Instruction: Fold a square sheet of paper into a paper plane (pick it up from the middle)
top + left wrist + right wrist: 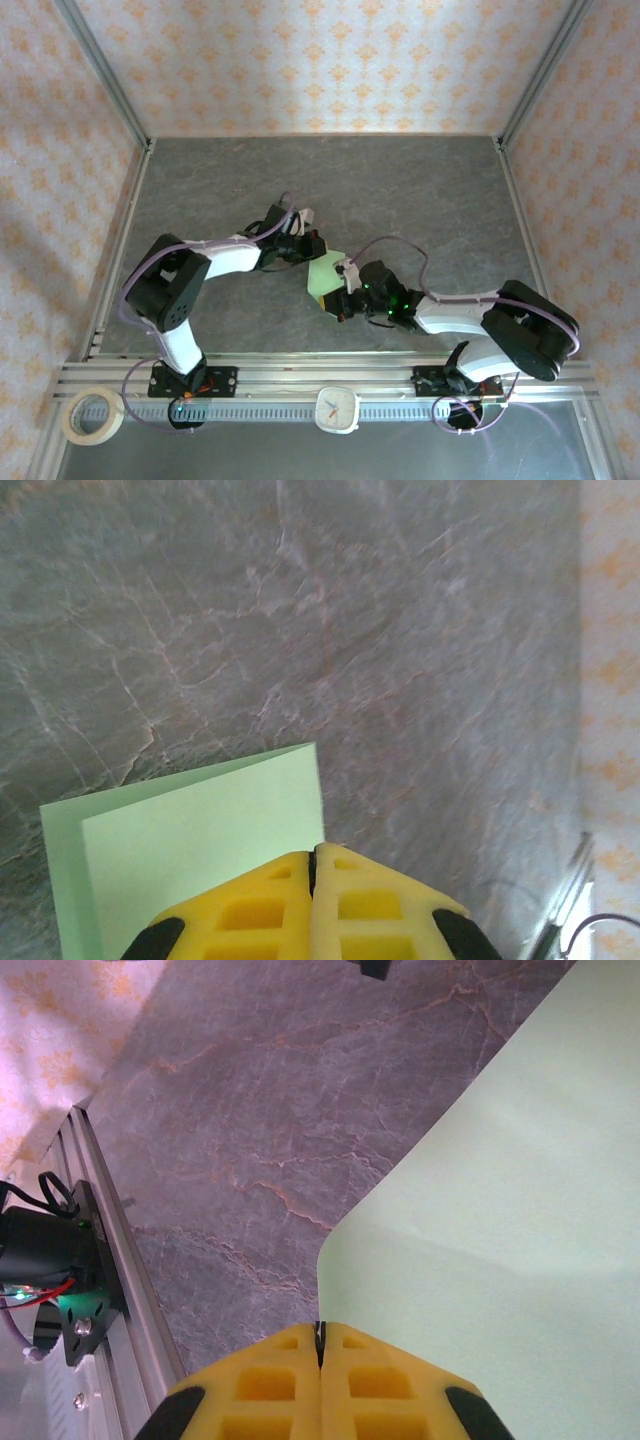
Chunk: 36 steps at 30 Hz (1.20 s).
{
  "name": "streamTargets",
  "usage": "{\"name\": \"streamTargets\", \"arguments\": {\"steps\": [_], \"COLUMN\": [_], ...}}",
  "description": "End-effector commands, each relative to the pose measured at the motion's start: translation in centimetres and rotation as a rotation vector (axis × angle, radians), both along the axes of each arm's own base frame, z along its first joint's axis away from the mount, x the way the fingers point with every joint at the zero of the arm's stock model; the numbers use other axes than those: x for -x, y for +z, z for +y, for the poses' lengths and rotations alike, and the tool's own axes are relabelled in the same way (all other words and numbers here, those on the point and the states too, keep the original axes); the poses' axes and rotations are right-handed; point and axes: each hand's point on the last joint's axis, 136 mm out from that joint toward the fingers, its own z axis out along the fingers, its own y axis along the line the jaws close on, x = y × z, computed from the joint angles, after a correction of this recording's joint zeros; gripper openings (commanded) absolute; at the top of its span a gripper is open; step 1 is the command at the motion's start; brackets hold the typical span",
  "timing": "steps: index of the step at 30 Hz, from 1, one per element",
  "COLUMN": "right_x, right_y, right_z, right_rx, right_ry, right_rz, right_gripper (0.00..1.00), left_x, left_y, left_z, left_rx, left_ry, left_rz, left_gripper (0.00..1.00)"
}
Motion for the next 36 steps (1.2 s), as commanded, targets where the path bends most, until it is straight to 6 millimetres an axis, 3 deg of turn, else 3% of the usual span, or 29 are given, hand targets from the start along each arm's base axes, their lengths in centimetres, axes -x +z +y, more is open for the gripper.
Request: {"name": "streamTargets", "arguments": {"steps": [1,15,22,36], "right_x": [-0.5,-1.7,-4.1,-5.1], "right_y": [0.3,-1.0,-3.2,-3.7], "right_z": [0.4,0.5,-1.8,-2.0], "right_rx": [-0.017,0.042,0.183,0.244], "right_ry": [-0.002,-0.024,-0.146,-0.179], "right_rz": [-0.003,0.028,0.036,0.048], "right_gripper": [0.03,0.03,0.01,0.02], "left_x": [0.1,1.1,1.2,1.3], "left_y": [-1.6,-7.5,-7.4,-7.2], "left_z": [0.1,2.1,2.2,2.1], "left_rx": [-0.092,-0.259,-0.245,-0.233], "left_ry": [-0.042,-0.052,-0.039,-0.031], "left_rz": [0.032,0.117,0.111,0.111], "left_gripper": [0.0,0.0,0.0,0.0]}}
